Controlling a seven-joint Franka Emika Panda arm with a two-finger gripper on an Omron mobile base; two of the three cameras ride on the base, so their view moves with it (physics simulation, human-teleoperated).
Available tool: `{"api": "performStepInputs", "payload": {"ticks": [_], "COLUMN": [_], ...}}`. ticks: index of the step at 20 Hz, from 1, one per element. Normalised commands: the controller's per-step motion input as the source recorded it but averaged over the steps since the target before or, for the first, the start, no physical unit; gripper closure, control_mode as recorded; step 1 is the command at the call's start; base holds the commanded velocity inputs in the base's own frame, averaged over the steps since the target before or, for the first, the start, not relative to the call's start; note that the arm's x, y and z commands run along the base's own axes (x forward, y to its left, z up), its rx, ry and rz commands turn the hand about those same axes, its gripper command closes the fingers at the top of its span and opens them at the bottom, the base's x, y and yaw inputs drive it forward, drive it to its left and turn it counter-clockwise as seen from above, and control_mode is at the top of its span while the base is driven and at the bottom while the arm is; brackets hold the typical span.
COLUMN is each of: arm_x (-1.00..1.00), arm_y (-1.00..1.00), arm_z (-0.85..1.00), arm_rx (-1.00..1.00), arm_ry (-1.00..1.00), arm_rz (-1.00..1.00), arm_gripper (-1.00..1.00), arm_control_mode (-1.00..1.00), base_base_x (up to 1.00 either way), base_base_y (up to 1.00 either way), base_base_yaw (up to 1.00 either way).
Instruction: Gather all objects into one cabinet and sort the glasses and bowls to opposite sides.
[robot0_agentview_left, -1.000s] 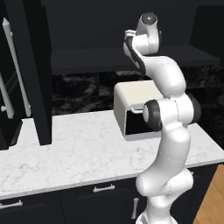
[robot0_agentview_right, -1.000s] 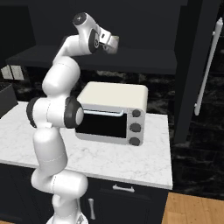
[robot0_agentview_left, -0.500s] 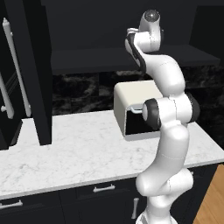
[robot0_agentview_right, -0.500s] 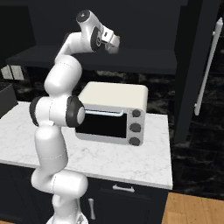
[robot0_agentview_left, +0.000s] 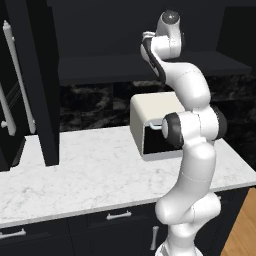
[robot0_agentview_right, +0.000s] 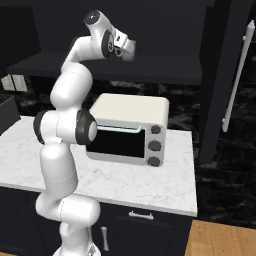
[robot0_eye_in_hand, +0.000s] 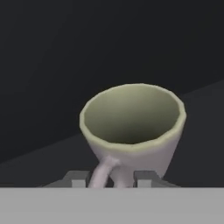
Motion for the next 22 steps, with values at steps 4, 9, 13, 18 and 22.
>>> {"api": "performStepInputs", "payload": {"ticks": [4,9,13,18,22], "arm_x": [-0.05,-0.51,-0.99,-0.85,-1.0], "arm_y": [0.02,0.13,0.07,0.03,0.0], "arm_z": [0.0,0.0,0.0,-0.04,-0.28], "arm_rx": [0.0,0.0,0.0,0.0,0.01], "arm_ry": [0.0,-0.03,-0.18,-0.18,-0.16], "arm_rz": [0.0,0.0,0.0,0.0,0.0], "arm_gripper": [1.0,1.0,1.0,1.0,1.0], "arm_control_mode": [-1.0,-1.0,-1.0,-1.0,-1.0], "base_base_x": [0.0,0.0,0.0,0.0,0.0], "base_base_y": [0.0,0.0,0.0,0.0,0.0], "base_base_yaw": [0.0,0.0,0.0,0.0,0.0]}}
